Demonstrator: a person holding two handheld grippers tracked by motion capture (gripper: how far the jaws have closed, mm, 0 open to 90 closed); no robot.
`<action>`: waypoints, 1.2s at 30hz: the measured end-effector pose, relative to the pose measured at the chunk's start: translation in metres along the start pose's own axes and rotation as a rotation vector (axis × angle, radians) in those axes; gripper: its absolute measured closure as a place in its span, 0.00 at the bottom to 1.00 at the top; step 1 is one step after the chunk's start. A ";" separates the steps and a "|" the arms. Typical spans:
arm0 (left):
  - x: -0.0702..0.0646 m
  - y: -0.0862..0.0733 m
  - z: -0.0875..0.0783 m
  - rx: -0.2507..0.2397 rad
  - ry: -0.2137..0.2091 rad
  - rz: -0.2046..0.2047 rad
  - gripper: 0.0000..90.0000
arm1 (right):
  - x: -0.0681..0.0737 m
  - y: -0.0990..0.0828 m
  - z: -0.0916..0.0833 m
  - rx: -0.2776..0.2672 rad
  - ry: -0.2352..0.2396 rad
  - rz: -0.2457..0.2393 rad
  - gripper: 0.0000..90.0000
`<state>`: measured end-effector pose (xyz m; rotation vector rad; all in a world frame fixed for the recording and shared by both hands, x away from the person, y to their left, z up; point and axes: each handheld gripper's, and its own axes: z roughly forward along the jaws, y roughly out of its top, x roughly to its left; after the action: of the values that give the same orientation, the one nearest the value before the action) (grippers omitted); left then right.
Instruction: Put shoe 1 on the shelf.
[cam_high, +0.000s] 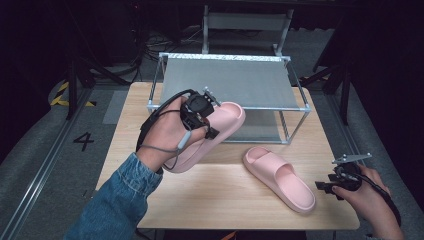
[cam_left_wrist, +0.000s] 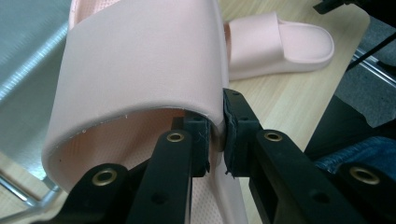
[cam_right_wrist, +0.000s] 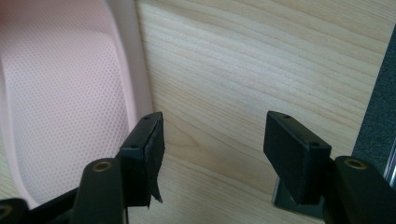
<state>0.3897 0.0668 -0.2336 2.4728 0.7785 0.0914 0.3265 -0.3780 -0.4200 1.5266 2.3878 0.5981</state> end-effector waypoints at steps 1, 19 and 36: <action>0.001 0.004 -0.001 0.000 0.003 0.001 0.91 | -0.001 0.000 0.000 0.002 0.000 0.002 0.44; 0.054 0.050 0.012 -0.056 0.048 -0.095 0.90 | -0.003 0.005 0.002 -0.019 0.057 -0.028 0.44; 0.093 0.082 0.032 -0.059 0.186 -0.253 0.92 | -0.002 0.006 -0.002 -0.030 0.063 -0.042 0.44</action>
<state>0.5160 0.0457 -0.2273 2.3123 1.1442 0.2509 0.3314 -0.3776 -0.4157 1.4628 2.4386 0.6797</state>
